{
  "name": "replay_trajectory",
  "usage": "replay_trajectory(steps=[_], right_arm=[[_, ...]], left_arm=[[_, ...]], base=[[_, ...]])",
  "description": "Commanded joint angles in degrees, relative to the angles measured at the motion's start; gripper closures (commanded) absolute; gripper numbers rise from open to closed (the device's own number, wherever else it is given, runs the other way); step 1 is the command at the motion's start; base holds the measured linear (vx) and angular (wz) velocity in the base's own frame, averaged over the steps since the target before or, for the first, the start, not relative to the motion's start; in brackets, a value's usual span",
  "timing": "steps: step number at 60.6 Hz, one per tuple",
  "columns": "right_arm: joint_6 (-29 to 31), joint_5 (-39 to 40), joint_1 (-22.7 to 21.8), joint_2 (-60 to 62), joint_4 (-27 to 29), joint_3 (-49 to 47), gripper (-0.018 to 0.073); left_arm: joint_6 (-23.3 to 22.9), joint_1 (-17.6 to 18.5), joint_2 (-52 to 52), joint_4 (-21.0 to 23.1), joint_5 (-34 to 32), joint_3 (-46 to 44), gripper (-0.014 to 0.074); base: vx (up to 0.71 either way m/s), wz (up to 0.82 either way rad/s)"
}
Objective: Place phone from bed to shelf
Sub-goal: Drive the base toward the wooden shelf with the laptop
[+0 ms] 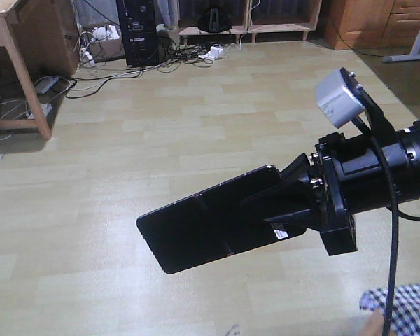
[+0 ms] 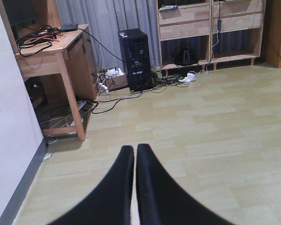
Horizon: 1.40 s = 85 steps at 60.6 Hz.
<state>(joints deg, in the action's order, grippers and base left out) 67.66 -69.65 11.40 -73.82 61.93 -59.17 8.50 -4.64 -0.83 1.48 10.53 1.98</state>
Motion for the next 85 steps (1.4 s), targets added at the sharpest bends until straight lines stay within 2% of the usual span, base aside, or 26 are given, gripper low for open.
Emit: replay_trajectory(steps=[1,34,85], right_arm=[[0.09,-4.08,-0.17,1.64,5.02,-1.63,0.0562],[0.09,-4.08,-0.17,1.64,5.02,-1.63,0.0562],[0.09,-4.08,-0.17,1.64,5.02,-1.63,0.0562]], left_arm=[[-0.33,-0.02,-0.66,0.52,-4.11,-1.32,0.0595],[-0.33,-0.02,-0.66,0.52,-4.11,-1.32,0.0595],[-0.33,-0.02,-0.66,0.52,-4.11,-1.32,0.0595]], base=[[0.4,0.01],[0.42,-0.05],[0.43,-0.21]])
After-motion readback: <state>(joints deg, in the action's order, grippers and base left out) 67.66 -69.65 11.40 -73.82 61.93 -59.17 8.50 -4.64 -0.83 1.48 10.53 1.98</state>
